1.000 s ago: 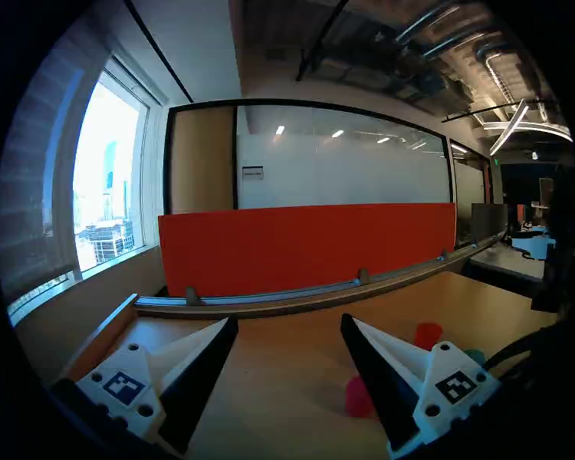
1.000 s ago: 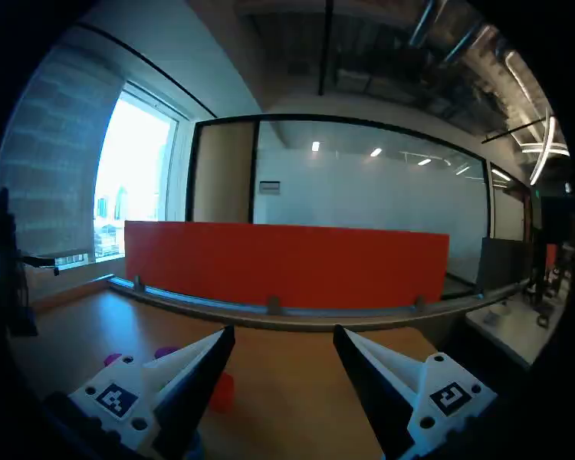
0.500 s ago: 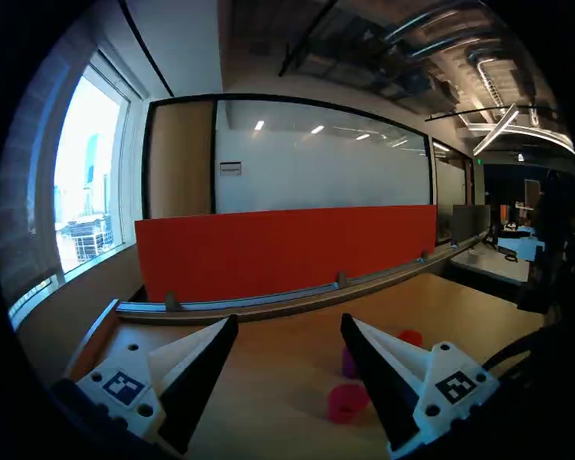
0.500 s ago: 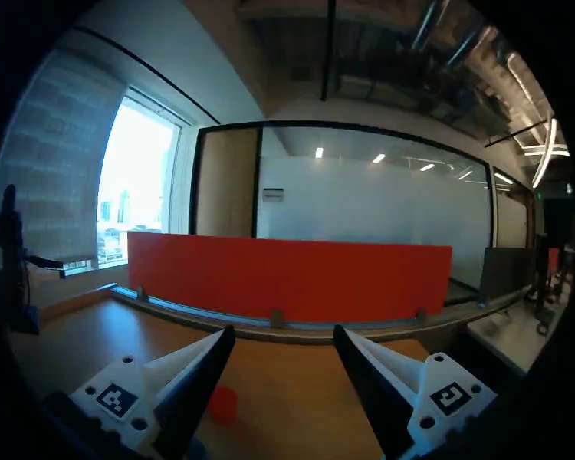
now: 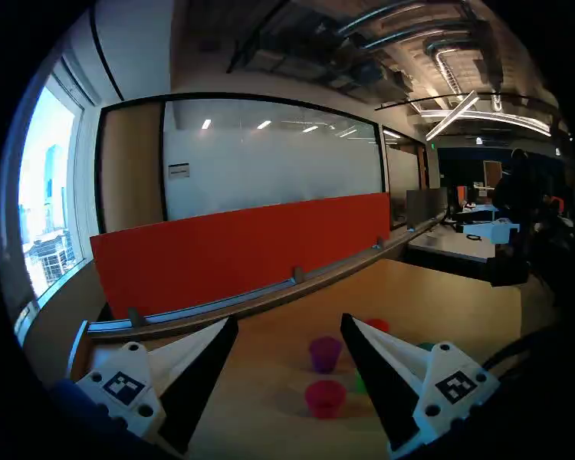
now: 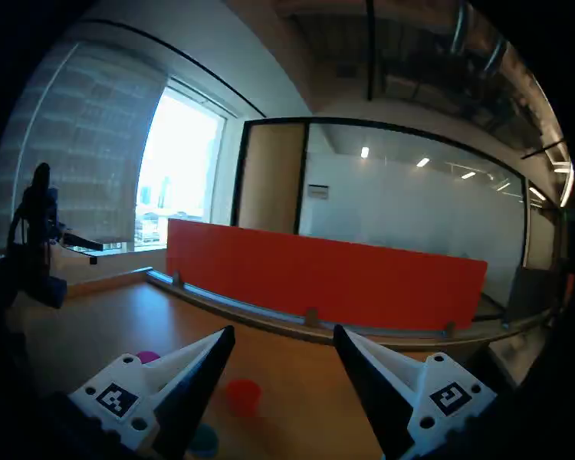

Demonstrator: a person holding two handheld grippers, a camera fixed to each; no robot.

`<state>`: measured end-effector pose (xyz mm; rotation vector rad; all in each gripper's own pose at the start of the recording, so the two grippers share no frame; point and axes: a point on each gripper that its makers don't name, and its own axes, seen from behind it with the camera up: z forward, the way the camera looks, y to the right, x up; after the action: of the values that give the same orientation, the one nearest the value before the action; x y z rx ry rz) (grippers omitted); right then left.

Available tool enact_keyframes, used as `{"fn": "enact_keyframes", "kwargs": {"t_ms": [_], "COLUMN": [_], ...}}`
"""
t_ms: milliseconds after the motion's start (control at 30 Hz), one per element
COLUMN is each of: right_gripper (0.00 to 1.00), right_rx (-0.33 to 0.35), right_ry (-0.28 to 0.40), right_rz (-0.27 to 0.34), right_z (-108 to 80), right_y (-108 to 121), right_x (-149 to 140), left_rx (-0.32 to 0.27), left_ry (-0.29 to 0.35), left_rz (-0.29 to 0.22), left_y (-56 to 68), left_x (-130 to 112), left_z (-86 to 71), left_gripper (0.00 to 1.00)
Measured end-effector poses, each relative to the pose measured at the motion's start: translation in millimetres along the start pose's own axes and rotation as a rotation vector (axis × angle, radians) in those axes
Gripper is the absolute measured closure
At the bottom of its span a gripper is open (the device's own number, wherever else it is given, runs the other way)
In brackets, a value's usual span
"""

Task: Pour water

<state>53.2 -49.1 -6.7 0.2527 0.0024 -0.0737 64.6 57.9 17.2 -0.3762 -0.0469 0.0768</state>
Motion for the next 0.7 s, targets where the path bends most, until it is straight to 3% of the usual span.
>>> {"fn": "enact_keyframes", "kwargs": {"t_ms": [300,700], "right_gripper": [0.0,0.0], "right_rx": [0.167,0.249], "right_ry": [0.0,-0.037], "right_rz": [0.057,0.032], "right_z": [-3.7,-6.0], "right_y": [-33.4,-47.3], "right_x": [17.1,15.7], "left_rx": [-0.114,-0.155], "left_ry": [0.013,-0.014], "left_rz": [-0.036,-0.016], "left_y": [20.9,19.3], "left_x": [7.9,4.3], "left_z": [-0.5,4.6], "left_gripper": [0.0,0.0]}}
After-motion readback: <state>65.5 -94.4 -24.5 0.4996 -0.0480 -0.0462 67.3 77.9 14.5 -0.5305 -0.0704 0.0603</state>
